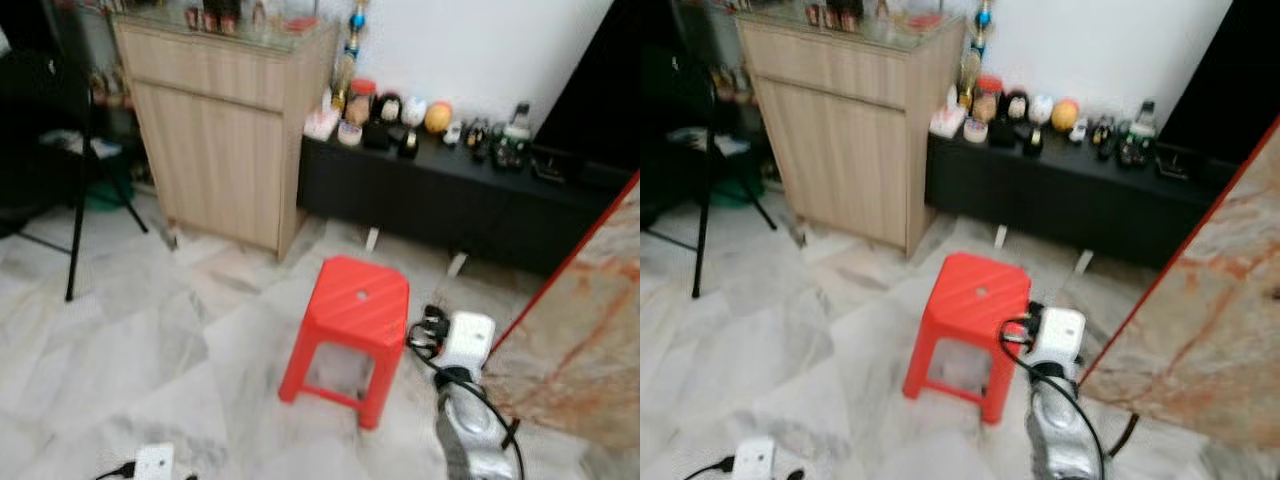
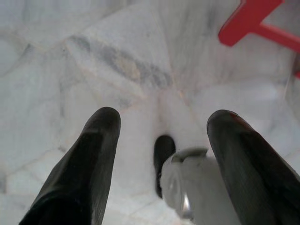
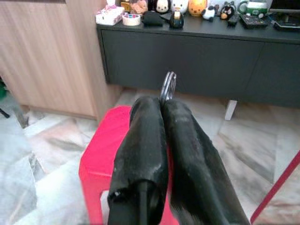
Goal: Hang keys on a hook
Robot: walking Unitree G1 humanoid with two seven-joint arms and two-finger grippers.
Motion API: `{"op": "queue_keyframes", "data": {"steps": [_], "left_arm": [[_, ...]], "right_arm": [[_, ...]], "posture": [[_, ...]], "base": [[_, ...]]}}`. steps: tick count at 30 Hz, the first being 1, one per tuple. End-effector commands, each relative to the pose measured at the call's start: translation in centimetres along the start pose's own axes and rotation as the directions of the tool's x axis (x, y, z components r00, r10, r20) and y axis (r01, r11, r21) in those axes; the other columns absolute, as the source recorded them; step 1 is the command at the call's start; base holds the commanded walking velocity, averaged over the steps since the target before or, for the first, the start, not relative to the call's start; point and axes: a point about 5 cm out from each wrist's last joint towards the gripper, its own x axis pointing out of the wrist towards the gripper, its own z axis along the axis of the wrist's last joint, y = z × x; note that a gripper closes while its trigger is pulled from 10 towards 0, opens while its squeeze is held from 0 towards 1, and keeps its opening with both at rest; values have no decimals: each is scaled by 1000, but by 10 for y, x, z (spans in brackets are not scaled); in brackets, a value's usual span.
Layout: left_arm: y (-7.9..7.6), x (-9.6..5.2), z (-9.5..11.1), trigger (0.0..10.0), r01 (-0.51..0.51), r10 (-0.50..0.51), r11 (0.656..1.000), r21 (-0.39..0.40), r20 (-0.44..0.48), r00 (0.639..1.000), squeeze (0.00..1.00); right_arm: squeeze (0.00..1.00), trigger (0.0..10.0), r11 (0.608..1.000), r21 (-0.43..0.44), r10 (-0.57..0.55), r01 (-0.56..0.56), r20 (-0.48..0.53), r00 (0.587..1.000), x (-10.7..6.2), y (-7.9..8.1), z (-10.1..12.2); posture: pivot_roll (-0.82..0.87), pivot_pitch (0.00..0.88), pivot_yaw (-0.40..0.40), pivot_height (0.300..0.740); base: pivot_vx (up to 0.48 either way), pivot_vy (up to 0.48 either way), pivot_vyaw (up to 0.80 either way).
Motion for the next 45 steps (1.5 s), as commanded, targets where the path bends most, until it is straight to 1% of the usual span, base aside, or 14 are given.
{"op": "queue_keyframes", "data": {"steps": [1,15,21,45], "left_arm": [[-10,-1,-4,10000,28,-28,1000,7,-19,999,0],[-9,-1,-5,10000,25,-25,1000,4,-20,999,0],[-9,-1,-4,10000,27,-26,1000,5,-19,999,0],[-8,-1,-5,10000,26,-26,1000,10,-22,999,0]], "right_arm": [[0,10000,999,-17,-42,42,2,999,-1,-15,1],[0,10000,998,-14,-55,55,0,998,0,-15,2],[0,10000,998,-14,-67,67,8,998,1,-17,3],[0,10000,997,-16,-72,72,11,997,1,-16,3]], "posture": [[46,0,-122,740],[42,0,-123,740],[40,0,-119,740],[39,0,-113,740]], "base": [[0,-431,0],[0,-432,0],[0,-390,-629],[0,-343,0]]}}
